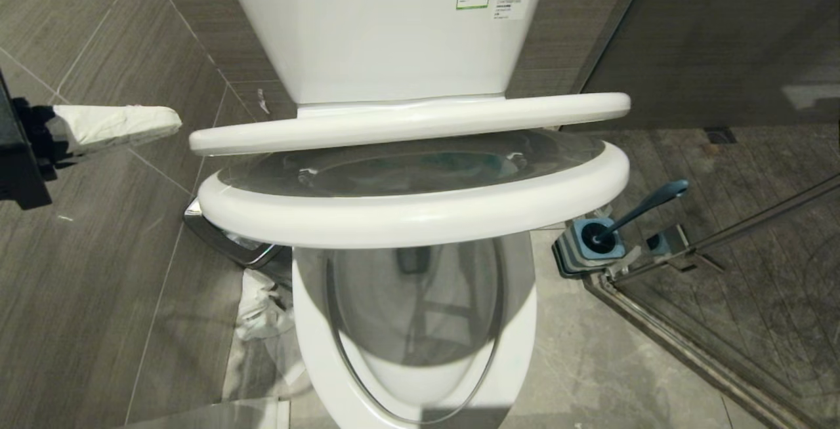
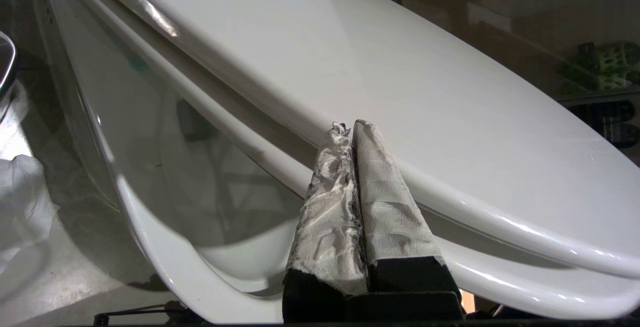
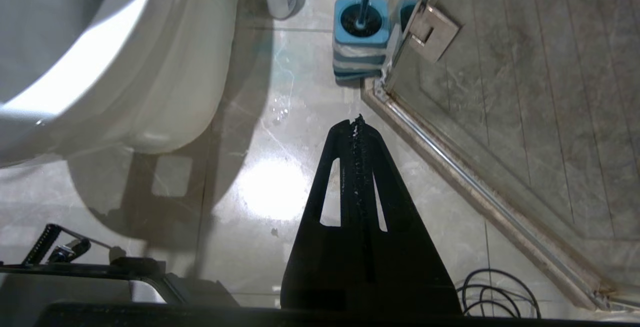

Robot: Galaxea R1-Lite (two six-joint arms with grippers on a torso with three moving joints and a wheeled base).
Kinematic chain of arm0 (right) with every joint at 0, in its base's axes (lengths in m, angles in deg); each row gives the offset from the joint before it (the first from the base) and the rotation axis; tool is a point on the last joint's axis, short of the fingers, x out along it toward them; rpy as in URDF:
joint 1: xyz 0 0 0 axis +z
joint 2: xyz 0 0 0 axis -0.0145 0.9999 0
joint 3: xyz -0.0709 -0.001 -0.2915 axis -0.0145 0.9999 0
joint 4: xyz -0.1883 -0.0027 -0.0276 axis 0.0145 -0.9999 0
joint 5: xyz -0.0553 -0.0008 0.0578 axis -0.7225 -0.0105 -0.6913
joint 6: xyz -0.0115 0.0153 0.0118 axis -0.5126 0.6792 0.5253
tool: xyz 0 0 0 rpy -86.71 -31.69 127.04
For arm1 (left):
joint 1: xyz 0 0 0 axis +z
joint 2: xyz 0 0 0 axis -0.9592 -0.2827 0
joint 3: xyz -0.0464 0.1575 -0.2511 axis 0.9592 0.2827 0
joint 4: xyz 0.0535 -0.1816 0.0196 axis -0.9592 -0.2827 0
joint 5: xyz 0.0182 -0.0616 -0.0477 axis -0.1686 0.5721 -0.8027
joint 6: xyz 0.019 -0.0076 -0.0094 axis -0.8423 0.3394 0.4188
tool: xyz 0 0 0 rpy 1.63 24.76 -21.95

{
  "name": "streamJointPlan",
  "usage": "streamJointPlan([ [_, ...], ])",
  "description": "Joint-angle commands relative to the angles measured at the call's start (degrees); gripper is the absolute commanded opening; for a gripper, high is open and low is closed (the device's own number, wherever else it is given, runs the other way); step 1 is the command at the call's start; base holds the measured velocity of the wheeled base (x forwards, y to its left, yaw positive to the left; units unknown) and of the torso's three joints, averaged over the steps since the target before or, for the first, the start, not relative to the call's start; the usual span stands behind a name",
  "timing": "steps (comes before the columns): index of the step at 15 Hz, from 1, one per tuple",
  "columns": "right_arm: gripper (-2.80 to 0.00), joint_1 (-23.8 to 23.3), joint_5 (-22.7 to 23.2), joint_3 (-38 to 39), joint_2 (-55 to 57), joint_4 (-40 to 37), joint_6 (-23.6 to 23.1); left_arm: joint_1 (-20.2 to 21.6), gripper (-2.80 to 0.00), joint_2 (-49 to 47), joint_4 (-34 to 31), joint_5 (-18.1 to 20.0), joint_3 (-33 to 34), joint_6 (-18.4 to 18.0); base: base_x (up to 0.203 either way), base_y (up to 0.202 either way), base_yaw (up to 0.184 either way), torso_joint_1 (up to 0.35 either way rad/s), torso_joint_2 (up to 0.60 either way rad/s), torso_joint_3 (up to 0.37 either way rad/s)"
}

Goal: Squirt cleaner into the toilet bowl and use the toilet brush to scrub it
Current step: Close the toilet lid

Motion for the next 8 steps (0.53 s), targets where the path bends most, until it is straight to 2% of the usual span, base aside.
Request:
streamJointPlan([
  [1, -2.8, 0.04, 0.04, 0.0, 0.05, 0.01, -0.02, -0.11, -2.8, -0.21, -0.03, 0.2, 0.06, 0.19, 0.0, 0.0, 0.0, 0.002, 0.0, 0.198],
  [4, -2.8, 0.04, 0.04, 0.0, 0.05, 0.01, -0.02, -0.4, -2.8, -0.3, 0.0, 0.62, -0.12, 0.16, 0.0, 0.0, 0.0, -0.005, 0.0, 0.152],
  [8, -2.8, 0.04, 0.04, 0.0, 0.05, -0.07, -0.02, -0.84, -2.8, -3.67, -1.88, 0.61, -4.4, -0.47, 0.0, 0.0, 0.0, 0.001, 0.0, 0.022],
])
